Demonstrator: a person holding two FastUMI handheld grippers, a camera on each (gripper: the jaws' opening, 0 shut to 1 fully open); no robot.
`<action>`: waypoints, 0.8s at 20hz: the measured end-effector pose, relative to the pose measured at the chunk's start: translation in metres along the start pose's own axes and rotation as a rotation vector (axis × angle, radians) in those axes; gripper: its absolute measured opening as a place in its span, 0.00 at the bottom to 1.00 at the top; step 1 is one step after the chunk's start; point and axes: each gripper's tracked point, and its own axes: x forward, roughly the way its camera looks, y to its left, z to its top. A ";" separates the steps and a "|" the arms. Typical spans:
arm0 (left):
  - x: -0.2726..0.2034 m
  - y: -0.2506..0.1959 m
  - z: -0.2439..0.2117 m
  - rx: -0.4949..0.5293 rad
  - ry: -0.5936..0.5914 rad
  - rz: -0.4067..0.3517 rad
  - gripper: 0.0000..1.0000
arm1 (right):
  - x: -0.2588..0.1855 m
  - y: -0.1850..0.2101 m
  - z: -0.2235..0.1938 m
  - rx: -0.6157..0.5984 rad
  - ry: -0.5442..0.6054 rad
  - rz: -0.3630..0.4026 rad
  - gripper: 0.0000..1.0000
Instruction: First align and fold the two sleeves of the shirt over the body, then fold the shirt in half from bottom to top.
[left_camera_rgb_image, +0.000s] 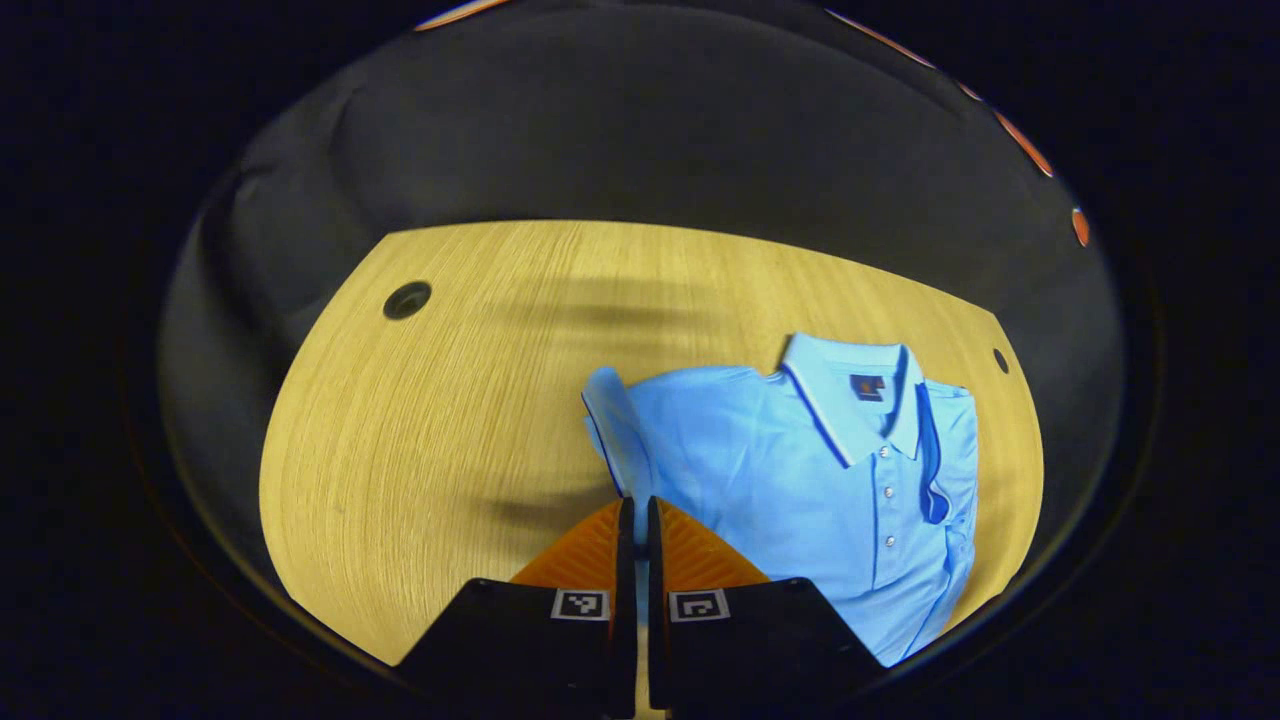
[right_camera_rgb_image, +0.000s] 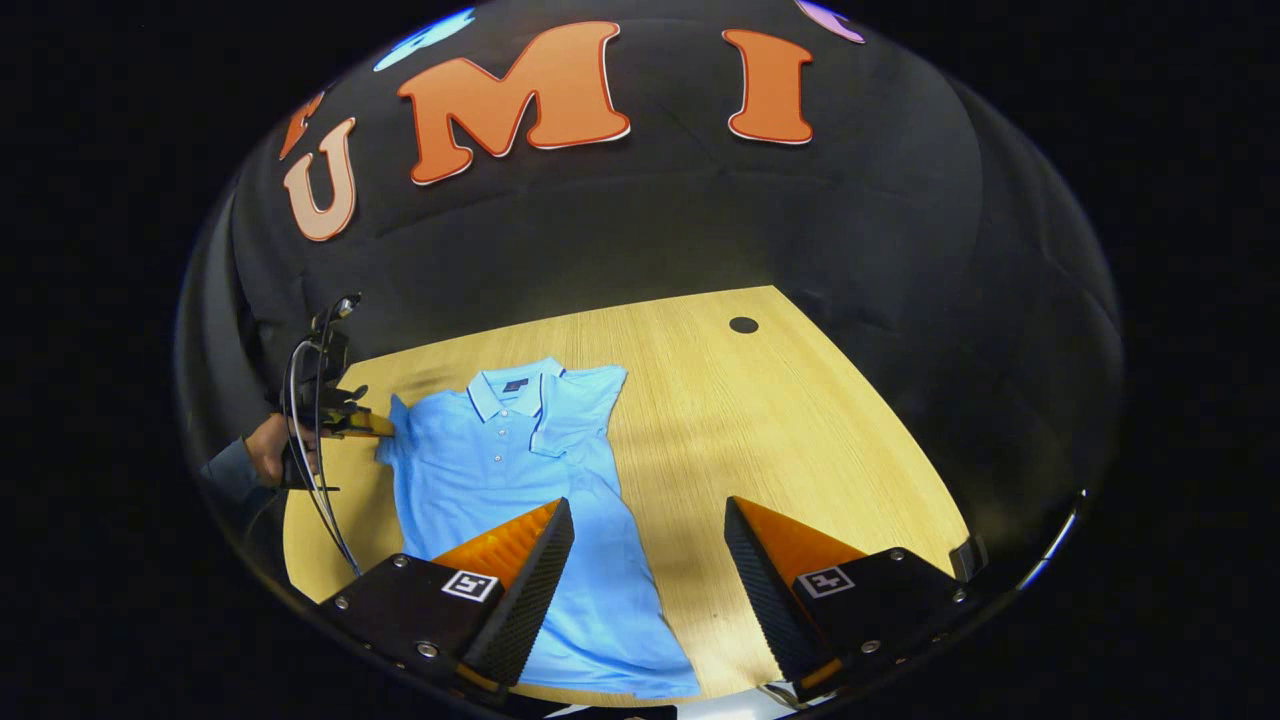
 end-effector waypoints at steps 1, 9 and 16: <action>-0.003 -0.009 0.005 0.017 -0.011 -0.014 0.08 | -0.001 -0.002 -0.002 0.002 0.000 -0.002 0.93; 0.007 -0.096 0.023 0.202 -0.016 -0.113 0.08 | -0.010 -0.017 -0.016 0.047 0.010 -0.039 0.93; -0.011 -0.155 0.015 0.240 -0.006 -0.298 0.66 | -0.012 -0.020 -0.028 0.083 0.026 -0.077 0.93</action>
